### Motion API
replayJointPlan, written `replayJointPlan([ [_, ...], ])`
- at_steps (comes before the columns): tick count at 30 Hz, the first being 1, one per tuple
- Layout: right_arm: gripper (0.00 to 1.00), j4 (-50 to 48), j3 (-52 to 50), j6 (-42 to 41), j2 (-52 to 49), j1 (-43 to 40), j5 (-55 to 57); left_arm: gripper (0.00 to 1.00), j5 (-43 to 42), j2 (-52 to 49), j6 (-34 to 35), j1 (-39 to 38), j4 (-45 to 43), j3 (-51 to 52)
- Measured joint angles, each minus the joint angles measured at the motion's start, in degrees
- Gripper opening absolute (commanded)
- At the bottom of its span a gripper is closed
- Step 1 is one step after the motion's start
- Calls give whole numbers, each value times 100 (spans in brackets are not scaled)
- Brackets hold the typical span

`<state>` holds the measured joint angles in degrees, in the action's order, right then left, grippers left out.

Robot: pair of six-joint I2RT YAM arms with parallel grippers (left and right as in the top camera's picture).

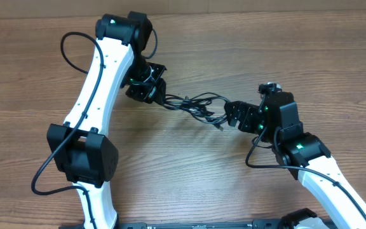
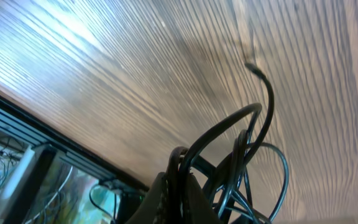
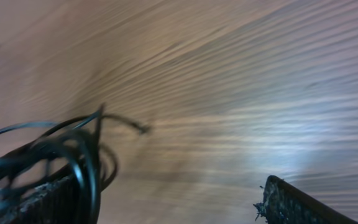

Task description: Untangle cables

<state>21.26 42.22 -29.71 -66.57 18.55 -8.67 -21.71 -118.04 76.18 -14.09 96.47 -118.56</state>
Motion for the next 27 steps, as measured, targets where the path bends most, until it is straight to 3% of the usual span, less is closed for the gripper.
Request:
replayJointPlan([
  [13,93,-103,0,-26,0,-87,-1808,4,750,0,66,111,2,0],
  [24,96,-101,0,-24,0,-87,-2354,4,745,0,153,111,2,0],
  [25,96,-105,0,-22,0,-87,-2365,17,778,0,151,111,2,0],
  [27,96,-103,0,0,0,-87,-2391,66,986,0,149,109,2,0],
])
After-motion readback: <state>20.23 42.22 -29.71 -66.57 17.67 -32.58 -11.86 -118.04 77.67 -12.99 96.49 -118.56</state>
